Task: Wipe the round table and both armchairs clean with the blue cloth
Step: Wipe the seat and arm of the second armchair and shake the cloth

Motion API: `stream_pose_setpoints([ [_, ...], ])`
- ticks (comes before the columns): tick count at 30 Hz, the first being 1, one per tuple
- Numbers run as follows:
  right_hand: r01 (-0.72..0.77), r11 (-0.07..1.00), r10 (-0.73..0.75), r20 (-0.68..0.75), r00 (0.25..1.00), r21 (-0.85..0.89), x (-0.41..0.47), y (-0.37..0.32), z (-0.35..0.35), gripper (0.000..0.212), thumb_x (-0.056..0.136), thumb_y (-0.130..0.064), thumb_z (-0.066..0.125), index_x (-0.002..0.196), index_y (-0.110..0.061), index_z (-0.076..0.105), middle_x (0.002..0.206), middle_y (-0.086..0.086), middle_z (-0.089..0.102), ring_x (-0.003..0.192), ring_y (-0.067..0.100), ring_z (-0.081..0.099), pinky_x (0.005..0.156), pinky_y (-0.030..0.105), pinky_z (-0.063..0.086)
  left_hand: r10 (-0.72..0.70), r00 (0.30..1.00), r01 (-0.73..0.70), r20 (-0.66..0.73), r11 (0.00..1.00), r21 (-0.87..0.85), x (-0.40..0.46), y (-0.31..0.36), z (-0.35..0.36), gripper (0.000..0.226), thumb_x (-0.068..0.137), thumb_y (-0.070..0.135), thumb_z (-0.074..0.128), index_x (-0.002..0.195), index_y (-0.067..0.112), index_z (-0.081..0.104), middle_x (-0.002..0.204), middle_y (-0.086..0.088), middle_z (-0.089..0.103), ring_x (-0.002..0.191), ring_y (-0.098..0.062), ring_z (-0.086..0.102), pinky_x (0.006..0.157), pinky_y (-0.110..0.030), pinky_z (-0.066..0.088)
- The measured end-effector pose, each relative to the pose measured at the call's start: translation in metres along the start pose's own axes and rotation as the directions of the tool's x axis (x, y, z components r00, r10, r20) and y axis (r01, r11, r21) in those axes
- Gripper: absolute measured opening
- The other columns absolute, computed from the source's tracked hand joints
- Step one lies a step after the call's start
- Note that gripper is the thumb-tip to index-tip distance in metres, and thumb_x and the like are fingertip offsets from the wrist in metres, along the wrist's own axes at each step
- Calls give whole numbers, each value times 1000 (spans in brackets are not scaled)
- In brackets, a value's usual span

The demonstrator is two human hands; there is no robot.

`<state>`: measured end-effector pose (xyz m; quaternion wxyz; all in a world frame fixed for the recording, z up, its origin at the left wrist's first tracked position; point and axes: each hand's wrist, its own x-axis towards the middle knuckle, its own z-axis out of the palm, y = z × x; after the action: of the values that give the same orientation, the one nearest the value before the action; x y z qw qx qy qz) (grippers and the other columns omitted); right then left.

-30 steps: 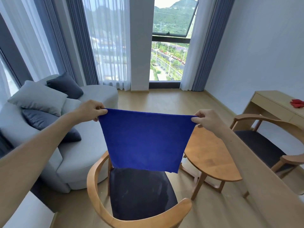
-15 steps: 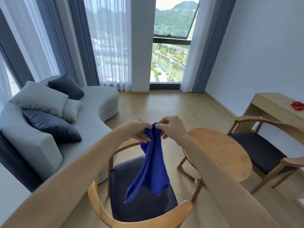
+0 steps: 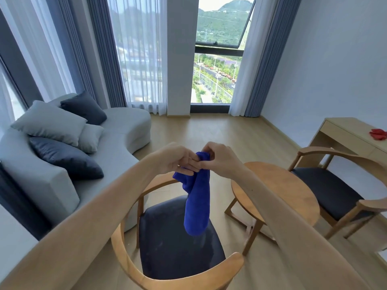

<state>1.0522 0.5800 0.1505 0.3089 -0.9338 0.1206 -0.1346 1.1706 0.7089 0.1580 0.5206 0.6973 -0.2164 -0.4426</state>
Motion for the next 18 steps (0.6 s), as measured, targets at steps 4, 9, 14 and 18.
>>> stream_pose_setpoints([
  [4, 31, 1000, -31, -52, 998, 2, -1, 6, -12, 13, 84, -5, 63, 93, -15, 63, 80, -6, 62, 74, 6, 56, 59, 7, 41, 219, 968, -132, -121, 858, 496, 4, -11, -18, 24, 86, -2, 56, 80, 16, 70, 92, -4, 66, 91, -18, 62, 68, -23, 53],
  [9, 43, 999, -41, -109, 993, 18, 0, 10, -23, 14, 86, -6, 64, 96, -16, 65, 79, -13, 61, 74, 0, 57, 60, 8, 41, 359, 930, -195, -76, 658, 727, 8, -59, -34, 21, 82, 27, 72, 93, 22, 55, 94, 5, 59, 90, -14, 59, 70, -21, 49],
  [14, 51, 998, -47, -131, 990, 27, 2, 9, -27, 15, 84, -5, 66, 91, -18, 65, 78, -12, 62, 74, 0, 57, 59, 5, 42, 401, 915, -305, 36, 632, 712, 16, -85, -19, 20, 78, 34, 72, 83, 24, 55, 94, 7, 63, 89, -13, 64, 76, -36, 56],
  [18, 33, 999, -26, -159, 987, 42, 0, 14, -32, 15, 83, -4, 67, 91, -17, 67, 78, -10, 64, 74, 1, 58, 61, 7, 42, 302, 953, -234, 15, 705, 670, 14, -87, -7, 32, 67, 54, 59, 87, 29, 55, 88, 8, 67, 80, -12, 67, 72, -41, 59],
])
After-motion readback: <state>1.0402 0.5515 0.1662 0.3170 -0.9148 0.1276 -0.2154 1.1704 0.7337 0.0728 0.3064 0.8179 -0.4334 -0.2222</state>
